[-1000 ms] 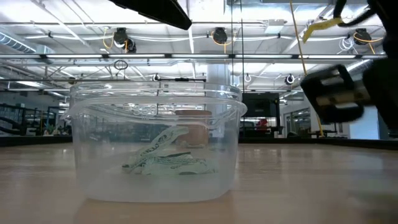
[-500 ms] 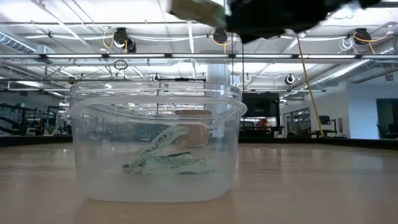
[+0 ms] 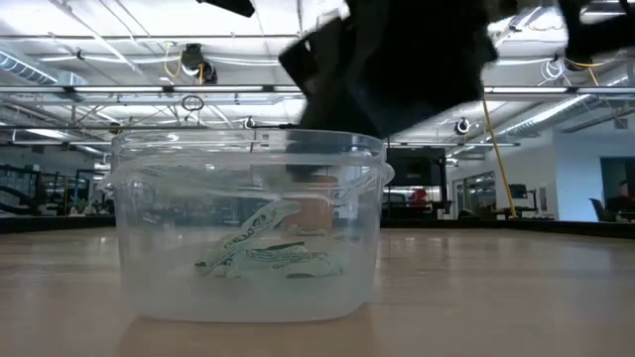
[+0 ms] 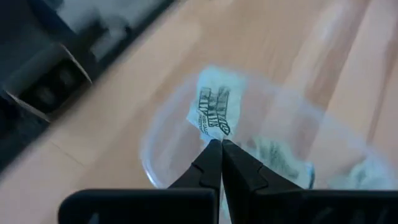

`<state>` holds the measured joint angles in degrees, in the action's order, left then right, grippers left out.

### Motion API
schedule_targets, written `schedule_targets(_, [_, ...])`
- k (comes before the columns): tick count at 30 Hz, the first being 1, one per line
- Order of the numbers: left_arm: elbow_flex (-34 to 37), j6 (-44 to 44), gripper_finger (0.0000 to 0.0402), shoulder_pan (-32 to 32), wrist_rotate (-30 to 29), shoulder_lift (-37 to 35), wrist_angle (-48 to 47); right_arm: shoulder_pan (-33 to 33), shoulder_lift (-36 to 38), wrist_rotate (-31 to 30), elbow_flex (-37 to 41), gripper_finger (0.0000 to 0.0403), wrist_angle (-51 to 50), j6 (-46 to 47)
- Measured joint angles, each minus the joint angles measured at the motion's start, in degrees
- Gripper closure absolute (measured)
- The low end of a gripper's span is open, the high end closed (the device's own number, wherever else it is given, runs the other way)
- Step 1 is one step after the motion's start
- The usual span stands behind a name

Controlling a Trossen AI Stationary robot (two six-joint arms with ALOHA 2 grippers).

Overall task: Pick and place Stevia / Truvia into bins
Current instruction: Put the green stevia packet into the transparent container

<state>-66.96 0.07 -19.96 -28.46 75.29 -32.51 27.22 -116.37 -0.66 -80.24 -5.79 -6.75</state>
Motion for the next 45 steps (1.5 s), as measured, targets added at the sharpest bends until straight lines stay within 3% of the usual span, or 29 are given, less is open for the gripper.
schedule_targets(6, [0.00,-2.14,0.0316,-0.22,0.47,0.01,-0.46,-0.20,-0.56,-0.79,-0.05,0.0391,-2.06,-0.40])
schedule_targets(13, [0.00,-2.11,0.0316,-0.31,1.88,0.00,-0.48,-0.15,-0.30,-0.99,-0.05,0.0351,-2.20,-4.66])
schedule_targets(17, [0.00,-2.10,0.0316,-0.31,3.40,0.00,-1.44,-0.16,0.75,-4.51,-0.01,0.0328,-2.21,-4.91])
schedule_targets(24, [0.00,-4.75,0.0316,0.09,3.13,0.02,-2.66,-0.15,8.39,-10.20,-0.01,0.0318,-6.25,-4.42])
schedule_targets(29, [0.00,-10.69,0.0316,2.60,2.95,0.02,-3.56,-0.14,15.17,-17.61,-0.01,0.0328,-14.49,-2.97])
schedule_targets(33, [0.12,-9.80,0.0316,5.56,2.90,0.25,-5.72,-0.65,20.69,-22.31,0.41,0.0335,-22.25,1.75])
schedule_targets(39, [6.15,-0.70,0.0316,9.57,7.11,0.48,2.08,-4.86,30.00,-16.08,13.36,0.0341,-17.17,7.24])
schedule_targets(45, [17.37,7.17,0.0316,13.84,12.77,0.50,20.64,-12.60,37.83,-12.85,33.17,0.0337,2.50,7.52])
